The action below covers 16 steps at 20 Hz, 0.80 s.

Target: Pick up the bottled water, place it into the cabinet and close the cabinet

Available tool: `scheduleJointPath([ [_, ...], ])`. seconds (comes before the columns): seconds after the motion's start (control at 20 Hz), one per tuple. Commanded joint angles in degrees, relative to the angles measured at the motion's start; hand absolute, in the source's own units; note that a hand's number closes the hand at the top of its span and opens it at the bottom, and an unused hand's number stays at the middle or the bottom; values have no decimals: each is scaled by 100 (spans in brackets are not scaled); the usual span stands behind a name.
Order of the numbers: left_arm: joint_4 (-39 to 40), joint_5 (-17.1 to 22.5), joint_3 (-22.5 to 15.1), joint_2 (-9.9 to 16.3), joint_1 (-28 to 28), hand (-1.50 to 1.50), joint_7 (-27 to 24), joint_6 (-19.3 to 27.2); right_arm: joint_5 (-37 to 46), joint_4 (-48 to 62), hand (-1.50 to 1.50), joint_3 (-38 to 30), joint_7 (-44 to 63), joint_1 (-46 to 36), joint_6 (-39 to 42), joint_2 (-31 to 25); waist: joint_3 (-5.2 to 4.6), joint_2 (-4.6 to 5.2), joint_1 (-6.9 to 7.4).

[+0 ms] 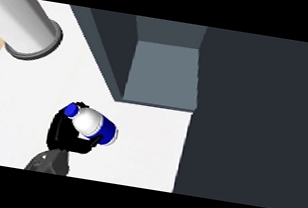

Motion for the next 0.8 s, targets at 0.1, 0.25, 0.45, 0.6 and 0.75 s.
scheduleJointPath([
  [0.1,-187,214,30,72,-404,150,-65,202,-338,-809,-150,60,13,534,238,146,0,-21,-57],
  [0.25,-498,343,-326,-40,-246,150,80,186,-591,-775,-150,27,577,-164,-67,-13,4,-1,69],
  [0.45,-1611,405,-934,-39,200,150,547,447,-566,-687,-150,-205,468,-164,-90,12,11,-39,99],
  [0.6,-2315,580,-1421,-40,68,150,1175,807,-410,-540,-150,52,325,-112,-7,116,13,-53,98],
  [0.75,-2818,893,-2218,-41,266,150,1186,1388,-842,-259,-150,-439,102,-148,164,-101,11,-46,44],
])
